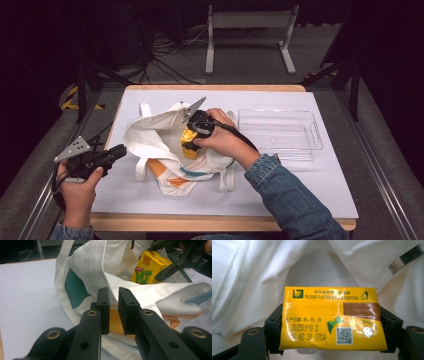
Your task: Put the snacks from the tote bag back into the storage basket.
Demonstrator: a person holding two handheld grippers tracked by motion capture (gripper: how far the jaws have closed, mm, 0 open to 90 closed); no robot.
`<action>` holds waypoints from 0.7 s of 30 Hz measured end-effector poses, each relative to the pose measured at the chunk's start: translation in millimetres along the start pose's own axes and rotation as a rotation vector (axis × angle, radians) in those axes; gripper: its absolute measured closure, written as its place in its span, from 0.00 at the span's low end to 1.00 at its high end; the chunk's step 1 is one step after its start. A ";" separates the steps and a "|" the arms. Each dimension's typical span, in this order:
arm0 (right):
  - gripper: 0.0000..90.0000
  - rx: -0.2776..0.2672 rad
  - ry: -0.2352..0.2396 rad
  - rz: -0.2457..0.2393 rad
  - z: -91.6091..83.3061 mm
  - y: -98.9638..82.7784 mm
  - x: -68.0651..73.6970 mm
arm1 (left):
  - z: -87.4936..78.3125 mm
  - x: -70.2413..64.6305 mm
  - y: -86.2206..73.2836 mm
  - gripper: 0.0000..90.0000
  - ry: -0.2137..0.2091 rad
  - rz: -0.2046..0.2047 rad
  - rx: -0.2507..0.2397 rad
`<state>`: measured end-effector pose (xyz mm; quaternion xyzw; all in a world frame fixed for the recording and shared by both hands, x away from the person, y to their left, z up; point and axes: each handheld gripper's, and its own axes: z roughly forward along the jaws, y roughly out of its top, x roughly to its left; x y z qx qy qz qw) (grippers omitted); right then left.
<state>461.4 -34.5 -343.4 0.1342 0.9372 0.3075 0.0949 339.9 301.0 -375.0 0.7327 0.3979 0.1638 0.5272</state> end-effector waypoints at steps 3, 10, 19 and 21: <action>0.31 -0.009 -0.002 -0.001 -10.0 1.1 1.2 | 1.1 0.0 0.2 0.89 -0.001 -0.004 -0.002; 0.31 -0.023 -0.021 0.037 -44.3 3.9 4.4 | 4.6 -0.2 2.0 0.89 -0.008 0.001 0.001; 0.31 -0.027 -0.045 0.067 -81.5 -0.2 4.1 | 7.5 0.6 4.1 0.89 -0.012 0.002 -0.002; 0.31 -0.023 -0.053 0.074 -94.3 -4.5 3.6 | 8.8 1.4 4.3 0.89 -0.013 0.008 0.000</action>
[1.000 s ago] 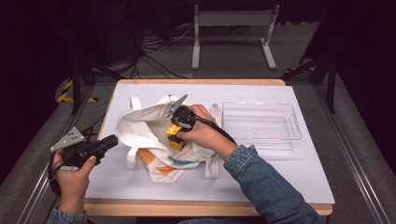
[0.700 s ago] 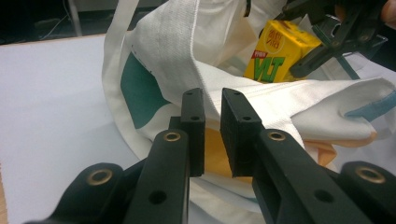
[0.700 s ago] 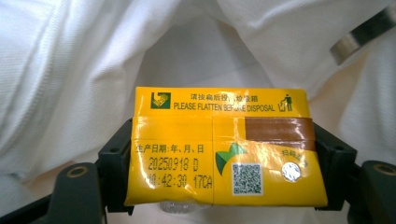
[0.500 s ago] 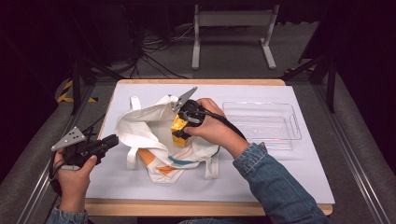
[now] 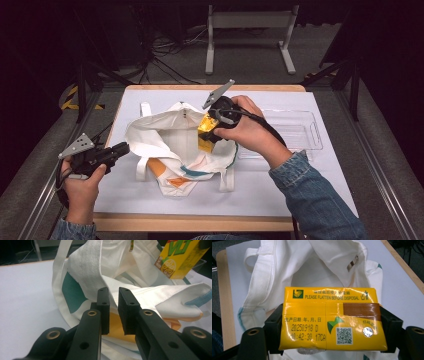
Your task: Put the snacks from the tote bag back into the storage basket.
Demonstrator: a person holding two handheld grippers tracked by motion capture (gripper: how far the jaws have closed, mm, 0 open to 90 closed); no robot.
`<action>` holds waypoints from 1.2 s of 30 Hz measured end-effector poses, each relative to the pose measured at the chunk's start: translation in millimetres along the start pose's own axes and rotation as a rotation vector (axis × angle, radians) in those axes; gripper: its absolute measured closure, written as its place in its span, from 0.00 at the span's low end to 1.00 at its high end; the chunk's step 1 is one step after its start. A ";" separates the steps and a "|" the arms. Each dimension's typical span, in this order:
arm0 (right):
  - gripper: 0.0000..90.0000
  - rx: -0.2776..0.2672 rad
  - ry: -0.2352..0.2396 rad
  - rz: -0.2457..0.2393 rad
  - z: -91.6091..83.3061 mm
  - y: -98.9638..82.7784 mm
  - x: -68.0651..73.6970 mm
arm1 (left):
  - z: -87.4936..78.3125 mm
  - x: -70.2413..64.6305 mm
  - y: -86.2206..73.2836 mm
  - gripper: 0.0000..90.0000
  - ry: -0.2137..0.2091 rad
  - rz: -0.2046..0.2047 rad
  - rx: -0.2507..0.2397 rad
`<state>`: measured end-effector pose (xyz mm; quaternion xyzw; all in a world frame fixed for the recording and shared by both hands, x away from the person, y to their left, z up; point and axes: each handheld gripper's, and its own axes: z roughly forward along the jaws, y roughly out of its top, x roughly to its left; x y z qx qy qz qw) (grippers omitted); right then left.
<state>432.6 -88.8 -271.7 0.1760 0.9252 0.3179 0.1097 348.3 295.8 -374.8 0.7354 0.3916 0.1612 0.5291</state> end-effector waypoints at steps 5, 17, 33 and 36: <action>0.31 -0.003 -0.021 0.015 -18.0 -5.7 -3.6 | -0.3 0.5 -0.1 0.89 0.003 -0.005 -0.002; 0.31 -0.020 -0.104 0.115 -64.3 -28.9 -20.6 | -0.6 -0.6 -0.8 0.88 0.006 -0.009 -0.002; 0.31 0.006 -0.341 0.335 -91.3 -62.6 -57.2 | 0.0 -1.0 -0.7 0.89 0.007 -0.009 0.004; 0.31 0.009 -0.361 0.356 -89.9 -67.4 -64.6 | -0.1 -1.0 -0.8 0.89 0.007 -0.009 0.005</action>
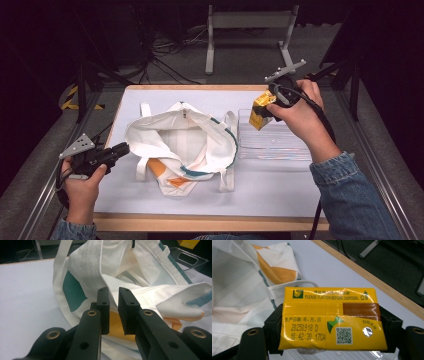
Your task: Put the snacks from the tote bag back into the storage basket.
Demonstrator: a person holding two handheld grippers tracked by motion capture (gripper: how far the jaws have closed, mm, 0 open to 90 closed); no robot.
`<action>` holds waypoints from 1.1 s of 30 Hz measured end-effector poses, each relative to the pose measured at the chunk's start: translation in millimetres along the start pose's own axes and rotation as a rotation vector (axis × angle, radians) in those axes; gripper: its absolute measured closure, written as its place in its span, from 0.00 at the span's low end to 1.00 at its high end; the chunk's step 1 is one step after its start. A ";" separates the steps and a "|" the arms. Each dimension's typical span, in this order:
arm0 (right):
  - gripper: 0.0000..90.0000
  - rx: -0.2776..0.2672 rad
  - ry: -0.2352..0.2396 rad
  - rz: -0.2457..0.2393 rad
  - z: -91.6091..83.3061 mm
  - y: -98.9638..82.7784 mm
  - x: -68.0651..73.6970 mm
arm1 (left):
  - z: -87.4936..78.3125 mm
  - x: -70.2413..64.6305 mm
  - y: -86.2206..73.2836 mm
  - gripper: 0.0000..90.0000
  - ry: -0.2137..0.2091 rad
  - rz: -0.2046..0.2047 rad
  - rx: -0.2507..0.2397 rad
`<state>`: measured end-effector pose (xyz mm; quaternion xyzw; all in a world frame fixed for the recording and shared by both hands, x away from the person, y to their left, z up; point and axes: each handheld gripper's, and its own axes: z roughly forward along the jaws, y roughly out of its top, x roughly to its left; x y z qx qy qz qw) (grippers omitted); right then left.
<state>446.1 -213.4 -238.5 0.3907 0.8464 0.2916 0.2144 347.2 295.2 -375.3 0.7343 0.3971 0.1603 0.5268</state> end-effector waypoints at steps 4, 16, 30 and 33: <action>0.31 -0.004 -0.018 0.001 8.3 -3.4 -7.5 | 0.0 0.0 -0.1 0.88 0.000 0.000 0.001; 0.31 0.017 -0.030 0.046 47.3 -24.1 -29.7 | 0.1 0.8 -0.7 0.88 0.006 0.005 0.006; 0.31 0.053 -0.024 0.052 85.4 -43.1 -29.6 | -1.3 0.3 -1.8 0.88 0.006 -0.001 0.003; 0.31 0.059 -0.031 0.054 90.3 -47.0 -30.0 | -1.5 0.3 -2.1 0.88 0.006 -0.004 0.001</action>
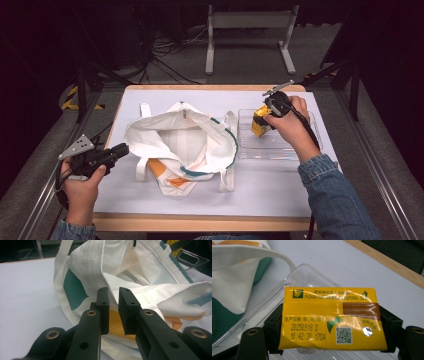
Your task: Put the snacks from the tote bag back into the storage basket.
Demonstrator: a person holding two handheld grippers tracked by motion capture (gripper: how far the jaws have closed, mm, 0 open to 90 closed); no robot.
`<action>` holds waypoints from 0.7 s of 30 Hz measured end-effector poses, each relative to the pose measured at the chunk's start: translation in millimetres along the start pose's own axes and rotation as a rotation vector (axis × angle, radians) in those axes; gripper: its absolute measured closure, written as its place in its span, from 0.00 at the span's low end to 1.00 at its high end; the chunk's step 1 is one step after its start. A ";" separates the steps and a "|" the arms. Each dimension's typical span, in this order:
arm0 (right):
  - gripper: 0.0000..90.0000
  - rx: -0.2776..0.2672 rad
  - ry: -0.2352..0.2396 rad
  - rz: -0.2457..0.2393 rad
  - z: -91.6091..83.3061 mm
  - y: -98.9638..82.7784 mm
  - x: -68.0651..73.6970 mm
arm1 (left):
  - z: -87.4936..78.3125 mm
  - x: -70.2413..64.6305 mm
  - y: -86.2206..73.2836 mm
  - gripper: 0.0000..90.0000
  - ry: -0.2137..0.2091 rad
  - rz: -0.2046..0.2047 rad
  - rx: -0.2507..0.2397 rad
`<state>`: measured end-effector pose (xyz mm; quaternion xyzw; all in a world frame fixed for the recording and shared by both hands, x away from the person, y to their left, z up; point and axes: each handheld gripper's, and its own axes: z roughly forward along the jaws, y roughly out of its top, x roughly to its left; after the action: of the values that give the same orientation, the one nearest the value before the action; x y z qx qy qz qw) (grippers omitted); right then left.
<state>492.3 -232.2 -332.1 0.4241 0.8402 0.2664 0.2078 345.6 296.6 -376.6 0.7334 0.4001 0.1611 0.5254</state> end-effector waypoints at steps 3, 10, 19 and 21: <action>0.31 0.011 -0.008 0.002 3.4 -3.2 -0.5 | 0.0 -0.2 0.1 0.88 0.001 0.002 0.003; 0.31 0.016 -0.022 0.019 7.8 -10.3 -3.5 | 0.4 -0.5 0.3 0.88 0.001 0.001 0.002; 0.31 0.026 -0.021 0.042 14.6 -19.5 -6.3 | 0.1 -0.4 0.2 0.88 0.000 0.001 0.001; 0.31 0.021 -0.018 0.052 13.9 -20.5 -7.3 | 0.2 -0.4 0.3 0.88 0.001 0.001 0.001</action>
<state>492.1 -244.6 -354.8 0.4503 0.8297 0.2592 0.2041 345.5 296.1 -376.4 0.7339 0.4001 0.1612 0.5247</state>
